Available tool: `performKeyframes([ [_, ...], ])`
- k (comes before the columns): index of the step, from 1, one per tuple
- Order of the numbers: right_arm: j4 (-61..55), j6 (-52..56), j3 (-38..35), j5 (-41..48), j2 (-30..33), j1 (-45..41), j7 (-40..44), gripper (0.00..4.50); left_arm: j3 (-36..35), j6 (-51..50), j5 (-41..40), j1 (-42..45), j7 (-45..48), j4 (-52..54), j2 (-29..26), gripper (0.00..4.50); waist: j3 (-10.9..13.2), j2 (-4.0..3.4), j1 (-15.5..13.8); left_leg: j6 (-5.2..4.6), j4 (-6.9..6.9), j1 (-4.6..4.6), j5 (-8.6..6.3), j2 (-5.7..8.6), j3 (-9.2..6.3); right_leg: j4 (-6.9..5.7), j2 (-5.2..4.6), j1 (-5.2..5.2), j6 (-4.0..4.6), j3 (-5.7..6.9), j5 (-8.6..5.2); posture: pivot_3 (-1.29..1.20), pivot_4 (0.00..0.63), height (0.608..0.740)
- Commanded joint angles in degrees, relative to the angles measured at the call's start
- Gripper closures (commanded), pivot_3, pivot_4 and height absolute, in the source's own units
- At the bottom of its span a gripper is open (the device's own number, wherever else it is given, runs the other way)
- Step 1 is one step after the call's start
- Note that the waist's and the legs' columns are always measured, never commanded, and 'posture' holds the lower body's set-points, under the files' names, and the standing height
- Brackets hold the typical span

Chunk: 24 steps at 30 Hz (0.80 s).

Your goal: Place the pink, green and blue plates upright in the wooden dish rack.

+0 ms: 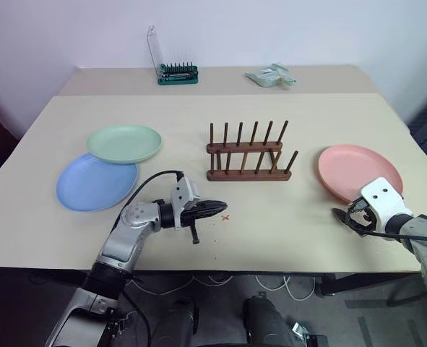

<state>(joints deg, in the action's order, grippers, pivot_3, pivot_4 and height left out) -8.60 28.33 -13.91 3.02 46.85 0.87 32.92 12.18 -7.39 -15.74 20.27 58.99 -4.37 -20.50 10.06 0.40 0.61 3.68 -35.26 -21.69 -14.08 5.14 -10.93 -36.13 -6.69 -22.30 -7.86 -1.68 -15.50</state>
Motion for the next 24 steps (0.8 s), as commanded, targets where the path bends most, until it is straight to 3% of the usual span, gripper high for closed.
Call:
performKeyframes([
  [1,-0.4,-0.2,-0.2,-1.2,0.6,0.0,-0.6,1.77,-0.9,-0.6,-1.9,-0.1,1.5,3.0,-0.9,4.5,0.0,0.0,0.0,0.0,0.0,0.0,0.0,0.0,-0.01,0.0,0.0,0.0,0.0,0.0,0.0,0.0,0.15,0.74],
  [6,-1.4,0.4,-0.8,-1.8,0.9,0.0,-0.8,4.26,-0.3,-2.1,-2.9,-0.6,2.9,4.1,-1.6,4.5,0.0,-0.01,0.0,0.0,0.02,-0.04,0.0,0.0,-0.02,0.0,0.0,-0.05,0.0,0.0,0.0,0.0,0.15,0.74],
  [7,-1.6,0.6,-1.0,-1.8,0.9,0.0,-0.8,4.45,-0.2,-2.0,-2.7,-0.6,2.9,4.1,-1.6,4.5,0.0,0.0,0.0,0.0,0.02,-0.03,0.0,0.0,-0.02,0.0,0.0,-0.05,0.0,0.0,0.0,0.0,0.15,0.74],
  [13,-4.1,-1.5,-1.5,-4.9,2.6,0.6,-2.2,4.45,-0.1,-0.9,-1.3,-0.1,2.4,2.6,-1.0,4.5,0.0,0.01,-0.1,0.0,0.03,-0.04,0.0,0.0,-0.02,0.01,0.0,-0.06,0.0,0.0,0.0,0.0,0.15,0.74],
  [17,-4.9,-4.4,-3.4,-4.9,2.1,-4.2,-4.4,4.45,-0.2,-0.7,-1.3,0.0,2.6,2.1,-1.1,4.5,0.0,-0.02,0.3,0.0,0.02,-0.03,0.0,0.0,0.01,-0.01,0.0,-0.08,0.0,-0.01,0.0,0.0,0.15,0.74],
  [21,-10.9,-5.2,-7.4,7.2,-2.1,-16.8,-2.9,4.45,-1.0,-0.4,-1.3,-0.2,2.3,1.6,-1.8,4.5,0.1,-0.18,0.6,0.0,0.02,-0.04,0.0,-0.02,0.05,-0.04,0.01,-0.12,0.0,-0.04,0.01,0.0,0.15,0.74],
  [24,-17.2,5.0,-9.6,24.2,-6.4,-25.8,-1.4,4.45,-1.6,-0.4,-1.6,-0.1,2.0,1.8,-2.1,4.5,0.1,-0.14,0.2,0.0,0.07,-0.05,0.0,-0.06,-0.01,-0.05,0.04,-0.15,0.0,-0.02,0.0,0.0,0.15,0.74],
])
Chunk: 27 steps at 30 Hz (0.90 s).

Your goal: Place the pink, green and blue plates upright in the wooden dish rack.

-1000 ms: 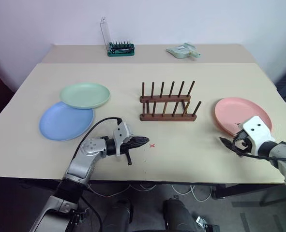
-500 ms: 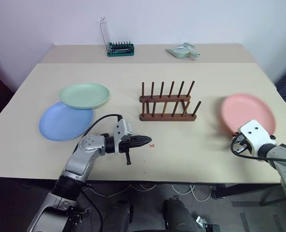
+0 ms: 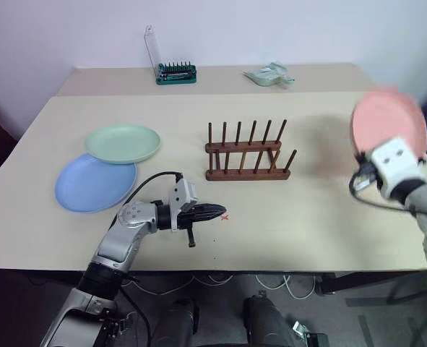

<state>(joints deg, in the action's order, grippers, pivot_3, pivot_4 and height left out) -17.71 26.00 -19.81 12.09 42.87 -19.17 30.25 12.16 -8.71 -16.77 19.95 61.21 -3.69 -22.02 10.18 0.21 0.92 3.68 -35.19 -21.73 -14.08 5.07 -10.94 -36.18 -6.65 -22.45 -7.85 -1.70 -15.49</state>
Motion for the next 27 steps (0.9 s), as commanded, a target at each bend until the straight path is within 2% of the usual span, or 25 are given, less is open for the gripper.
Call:
performKeyframes([
  [1,-10.0,10.5,-3.9,20.1,-3.2,-7.6,1.7,4.45,-1.8,0.8,-0.8,0.2,-0.3,1.2,-0.7,4.5,0.0,0.04,-0.3,0.0,0.02,-0.03,0.0,-0.01,-0.05,0.03,0.0,0.0,0.0,0.03,0.0,0.0,0.15,0.74],
  [5,-11.3,21.1,-5.8,44.4,-13.0,-16.5,-9.2,4.45,-2.6,0.3,-1.5,0.2,-0.6,2.0,-1.1,4.5,0.0,0.12,-0.3,-0.01,-0.04,-0.23,0.0,0.01,-0.22,0.08,-0.04,-0.06,0.03,0.13,0.02,0.0,0.15,0.74],
  [7,-10.4,22.7,-5.5,52.6,-17.0,-18.0,-14.1,4.45,-2.6,0.4,-1.0,-0.1,-0.7,2.0,-1.2,4.5,0.0,0.12,-0.3,-0.01,-0.06,-0.3,0.0,0.03,-0.24,0.07,-0.08,-0.14,0.04,0.13,0.02,0.0,0.15,0.74],
  [10,-10.0,24.3,-2.0,53.6,-17.3,-17.1,-14.8,4.45,-2.5,0.3,-0.9,-0.4,-0.8,2.4,-1.2,4.5,0.0,0.11,-0.4,-0.01,-0.06,-0.44,0.0,0.05,-0.25,0.06,-0.08,-0.27,0.05,0.14,0.03,0.0,0.15,0.74],
  [13,-7.8,24.1,-1.7,53.4,-15.9,-16.9,-15.7,4.45,-2.7,0.2,-1.0,-0.5,-1.1,2.7,-1.1,4.5,0.0,0.11,-0.2,-0.01,-0.05,-0.48,0.0,0.09,-0.21,0.01,-0.08,-0.36,0.04,0.14,0.03,0.0,0.15,0.74],
  [20,-1.1,24.5,-3.6,55.0,-10.8,-15.8,-10.7,4.45,-2.6,-0.1,-1.2,-1.2,-1.3,3.5,-1.4,4.5,0.0,0.09,0.0,-0.01,-0.05,-0.48,0.01,0.08,-0.15,-0.06,-0.06,-0.42,0.05,0.13,0.04,0.0,0.15,0.74],
  [27,4.2,24.9,-2.5,55.4,-8.9,-15.4,-6.4,4.45,-2.8,-0.3,-1.2,-1.3,-1.4,4.0,-1.6,4.5,0.0,0.09,0.0,-0.01,-0.06,-0.48,0.01,0.07,-0.13,-0.06,-0.04,-0.42,0.05,0.13,0.05,0.0,0.15,0.74],
])
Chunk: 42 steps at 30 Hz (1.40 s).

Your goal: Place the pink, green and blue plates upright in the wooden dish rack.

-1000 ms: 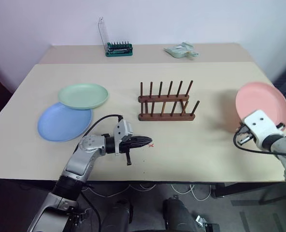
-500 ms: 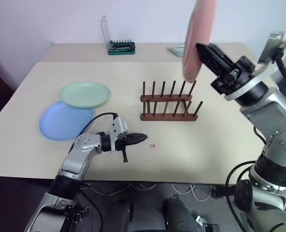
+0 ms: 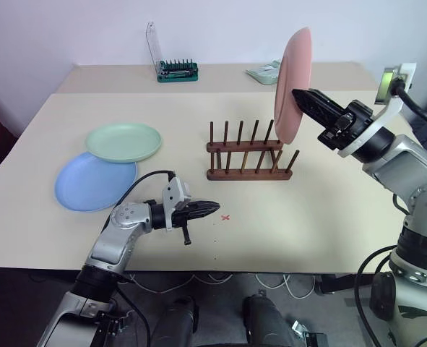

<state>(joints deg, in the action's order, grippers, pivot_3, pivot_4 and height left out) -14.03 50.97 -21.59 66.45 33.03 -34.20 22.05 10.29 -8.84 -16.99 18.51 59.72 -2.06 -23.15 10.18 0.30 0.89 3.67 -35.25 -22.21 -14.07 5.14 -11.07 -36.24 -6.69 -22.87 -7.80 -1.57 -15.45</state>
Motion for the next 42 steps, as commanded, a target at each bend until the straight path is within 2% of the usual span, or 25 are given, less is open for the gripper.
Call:
performKeyframes([
  [1,1.4,0.0,-0.8,1.2,0.8,-0.5,1.8,4.45,-0.9,-0.3,-1.0,0.1,0.0,2.5,-0.6,4.5,0.0,0.0,0.0,0.0,0.0,0.0,0.0,0.0,0.0,0.0,0.0,0.0,0.0,0.0,0.0,0.0,0.15,0.74],
  [14,10.1,0.5,-1.2,-1.6,1.2,0.3,6.2,4.45,-1.1,-0.9,-1.0,0.1,-0.1,3.2,-1.0,4.5,0.0,0.0,0.0,0.0,0.0,0.0,0.0,0.0,0.01,0.0,0.0,0.0,0.0,0.0,0.0,0.0,0.15,0.74],
  [17,12.1,-0.5,-1.6,-3.1,1.1,1.0,6.1,3.58,-1.0,-0.9,-1.0,-0.1,-0.2,3.3,-1.0,4.5,0.0,0.0,0.0,0.0,0.0,0.0,0.0,0.0,0.01,0.0,0.0,0.0,0.0,0.0,0.0,0.0,0.15,0.74],
  [24,12.2,-3.1,-1.8,-5.8,0.9,1.5,6.4,0.18,-0.9,-0.9,-0.9,-0.4,-0.3,3.5,-1.2,4.5,0.0,-0.01,0.0,0.0,-0.01,0.0,0.0,0.0,0.02,-0.01,0.0,-0.01,0.0,-0.01,0.01,0.0,0.15,0.74],
  [25,12.1,-3.7,-1.9,-6.5,1.1,1.5,6.4,0.03,-0.9,-0.9,-0.9,-0.5,-0.3,3.6,-1.2,4.5,0.0,-0.01,0.0,0.0,-0.01,0.0,0.0,0.0,0.02,-0.01,0.0,-0.01,0.0,-0.01,0.01,0.0,0.15,0.74],
  [34,8.2,-9.4,-4.7,-12.3,5.4,2.4,6.8,0.03,-1.9,-1.4,-1.7,-0.9,-1.3,4.1,-1.0,4.5,0.0,-0.01,-0.1,0.0,-0.01,-0.01,0.0,0.01,0.02,-0.01,-0.01,-0.01,-0.01,-0.01,0.01,0.0,0.15,0.74],
  [37,6.1,-14.1,-4.4,-18.9,9.2,2.9,6.4,0.03,-5.1,-3.8,-4.8,-0.6,-3.4,5.0,-0.4,4.5,0.0,-0.01,-0.1,0.0,-0.02,-0.01,0.0,0.01,0.02,-0.01,-0.01,-0.01,-0.01,-0.01,0.01,0.0,0.15,0.74],
  [40,2.7,-16.8,-3.8,-23.0,13.0,3.2,7.3,0.0,-11.8,-9.3,-10.6,0.8,-8.9,6.8,0.6,3.61,0.0,-0.01,0.0,0.0,-0.02,-0.03,0.0,0.01,0.02,-0.01,0.0,-0.03,-0.02,-0.01,0.01,0.0,0.15,0.74],
  [42,-0.9,-16.4,-2.6,-22.8,14.8,3.5,9.4,0.0,-16.1,-11.2,-13.3,1.2,-11.9,8.1,0.4,2.65,0.0,-0.01,0.2,0.0,-0.02,-0.04,0.0,-0.02,0.02,-0.02,0.01,-0.06,-0.02,-0.01,0.01,0.0,0.15,0.74],
])
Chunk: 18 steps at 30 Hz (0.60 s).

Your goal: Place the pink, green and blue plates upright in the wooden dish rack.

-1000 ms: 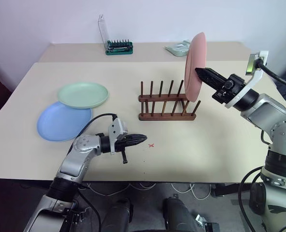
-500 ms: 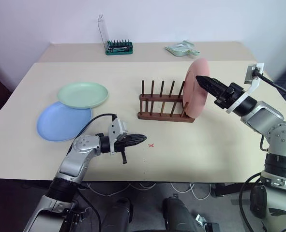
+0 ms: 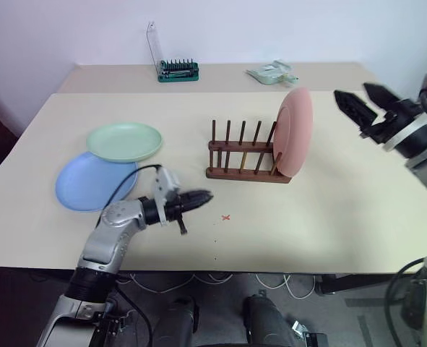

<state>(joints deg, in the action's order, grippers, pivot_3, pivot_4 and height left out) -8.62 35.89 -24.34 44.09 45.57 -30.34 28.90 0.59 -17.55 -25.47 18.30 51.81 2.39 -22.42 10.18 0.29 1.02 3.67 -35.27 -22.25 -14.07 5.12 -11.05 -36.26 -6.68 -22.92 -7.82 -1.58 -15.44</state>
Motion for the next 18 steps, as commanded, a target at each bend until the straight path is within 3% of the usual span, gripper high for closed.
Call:
performKeyframes([
  [1,-8.6,-1.6,1.7,-1.1,3.4,0.1,4.3,0.0,-8.8,-3.9,-6.0,1.6,-5.8,4.0,-0.9,2.16,0.0,0.0,0.2,0.0,0.0,0.0,0.0,-0.01,0.01,-0.02,0.0,-0.01,0.0,0.0,0.0,0.0,0.15,0.74],
  [5,-19.2,0.4,10.4,-1.3,6.8,0.3,10.2,0.0,-17.8,-5.8,-5.8,1.9,-13.9,2.4,-4.7,0.17,0.0,-0.01,0.3,0.01,0.0,0.01,0.0,-0.05,0.03,-0.05,0.04,-0.05,0.0,-0.01,0.0,0.0,0.15,0.74],
  [6,-20.3,-0.4,14.8,-4.5,6.7,-0.8,10.5,0.0,-21.8,-6.3,-6.1,2.5,-18.2,1.1,-5.3,0.03,0.0,0.0,0.3,0.01,0.0,0.01,0.0,-0.06,0.02,-0.05,0.05,-0.04,0.0,-0.01,0.0,0.0,0.15,0.74],
  [8,-21.5,-1.9,20.7,-8.7,6.0,-2.5,11.5,0.0,-28.0,-6.9,-8.4,3.2,-23.8,0.3,-5.4,0.03,0.0,0.05,0.2,0.02,-0.04,0.01,0.01,-0.06,0.02,-0.04,0.05,-0.03,0.0,-0.01,0.0,0.0,0.15,0.74],
  [12,-21.8,-3.2,27.8,-12.8,1.0,-5.0,10.9,0.0,-33.0,-8.8,-3.9,3.3,-34.8,-3.7,-7.7,0.03,0.0,0.12,-0.3,0.04,-0.07,-0.03,0.01,-0.04,0.02,0.01,0.01,-0.03,-0.01,-0.01,0.02,0.0,0.15,0.74],
  [18,-20.2,-3.0,29.4,-14.4,-3.1,-4.2,11.7,0.0,-31.2,-11.8,-4.2,2.4,-34.7,-4.6,-9.4,0.03,-0.1,0.38,-0.9,0.05,-0.09,-0.17,0.02,0.04,-0.07,0.06,-0.02,-0.09,-0.07,0.0,0.1,0.0,0.15,0.74],
])
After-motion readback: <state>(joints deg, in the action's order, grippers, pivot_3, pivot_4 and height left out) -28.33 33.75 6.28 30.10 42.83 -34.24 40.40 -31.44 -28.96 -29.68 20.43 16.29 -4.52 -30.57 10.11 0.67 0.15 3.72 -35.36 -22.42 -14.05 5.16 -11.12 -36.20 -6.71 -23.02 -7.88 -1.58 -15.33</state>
